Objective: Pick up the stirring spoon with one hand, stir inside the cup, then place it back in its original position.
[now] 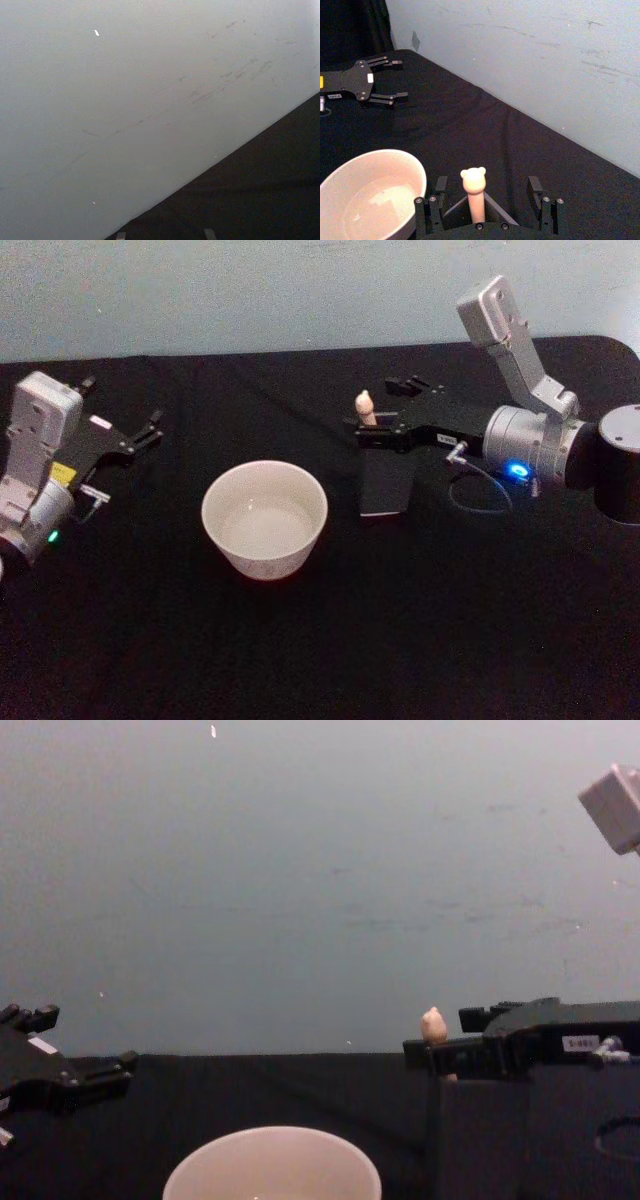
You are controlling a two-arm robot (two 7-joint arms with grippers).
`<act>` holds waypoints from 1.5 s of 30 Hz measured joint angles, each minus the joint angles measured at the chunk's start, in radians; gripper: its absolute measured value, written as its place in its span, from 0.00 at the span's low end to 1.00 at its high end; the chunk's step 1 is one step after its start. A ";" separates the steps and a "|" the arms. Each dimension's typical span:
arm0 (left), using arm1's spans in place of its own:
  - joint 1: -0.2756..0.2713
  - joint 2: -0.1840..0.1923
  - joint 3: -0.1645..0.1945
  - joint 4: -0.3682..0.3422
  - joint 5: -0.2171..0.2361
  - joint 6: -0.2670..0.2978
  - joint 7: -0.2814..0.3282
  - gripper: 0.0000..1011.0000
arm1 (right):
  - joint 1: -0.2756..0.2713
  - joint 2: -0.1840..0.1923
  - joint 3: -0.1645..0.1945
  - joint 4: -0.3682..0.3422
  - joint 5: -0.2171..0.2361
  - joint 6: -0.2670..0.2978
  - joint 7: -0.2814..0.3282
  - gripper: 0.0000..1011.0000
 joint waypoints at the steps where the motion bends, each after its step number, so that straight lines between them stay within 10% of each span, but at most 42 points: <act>1: 0.000 0.000 0.000 0.000 0.000 0.000 0.000 0.99 | 0.000 0.000 0.000 0.000 0.000 0.000 0.000 0.99; 14: 0.000 0.000 0.000 0.000 0.000 0.000 0.000 0.99 | -0.001 0.000 0.000 0.000 0.000 -0.001 -0.001 0.97; 37: 0.000 0.000 0.000 0.000 0.000 0.000 0.000 0.99 | -0.002 0.001 0.001 -0.001 0.001 -0.001 -0.001 0.27; 45: 0.000 0.000 0.000 0.000 0.000 0.000 0.000 0.99 | -0.002 0.001 0.001 -0.001 0.001 -0.001 -0.001 0.21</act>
